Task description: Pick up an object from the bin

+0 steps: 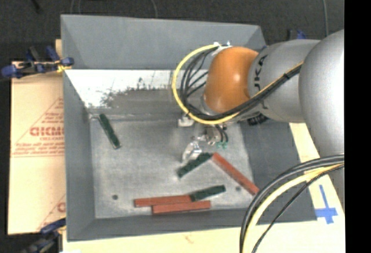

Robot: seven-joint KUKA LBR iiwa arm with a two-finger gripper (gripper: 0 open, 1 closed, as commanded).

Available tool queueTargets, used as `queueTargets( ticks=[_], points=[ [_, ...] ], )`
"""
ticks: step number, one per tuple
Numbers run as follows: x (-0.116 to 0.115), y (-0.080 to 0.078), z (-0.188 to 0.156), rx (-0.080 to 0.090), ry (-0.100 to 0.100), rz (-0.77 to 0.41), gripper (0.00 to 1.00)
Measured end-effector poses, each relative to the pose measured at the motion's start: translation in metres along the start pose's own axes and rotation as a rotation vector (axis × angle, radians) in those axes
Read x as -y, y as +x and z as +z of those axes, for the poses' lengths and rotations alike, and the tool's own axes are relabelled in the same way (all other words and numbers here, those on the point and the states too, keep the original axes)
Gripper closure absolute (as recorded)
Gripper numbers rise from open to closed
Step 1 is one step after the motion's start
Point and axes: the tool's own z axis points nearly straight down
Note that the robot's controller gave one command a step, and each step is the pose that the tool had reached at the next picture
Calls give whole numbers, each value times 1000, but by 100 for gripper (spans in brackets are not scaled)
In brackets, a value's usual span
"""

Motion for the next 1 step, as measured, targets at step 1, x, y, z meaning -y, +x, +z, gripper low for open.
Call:
queueTargets(
  ticks=[1],
  points=[
    [31, 43, -1, 1, -4, -68, 0]
  ],
)
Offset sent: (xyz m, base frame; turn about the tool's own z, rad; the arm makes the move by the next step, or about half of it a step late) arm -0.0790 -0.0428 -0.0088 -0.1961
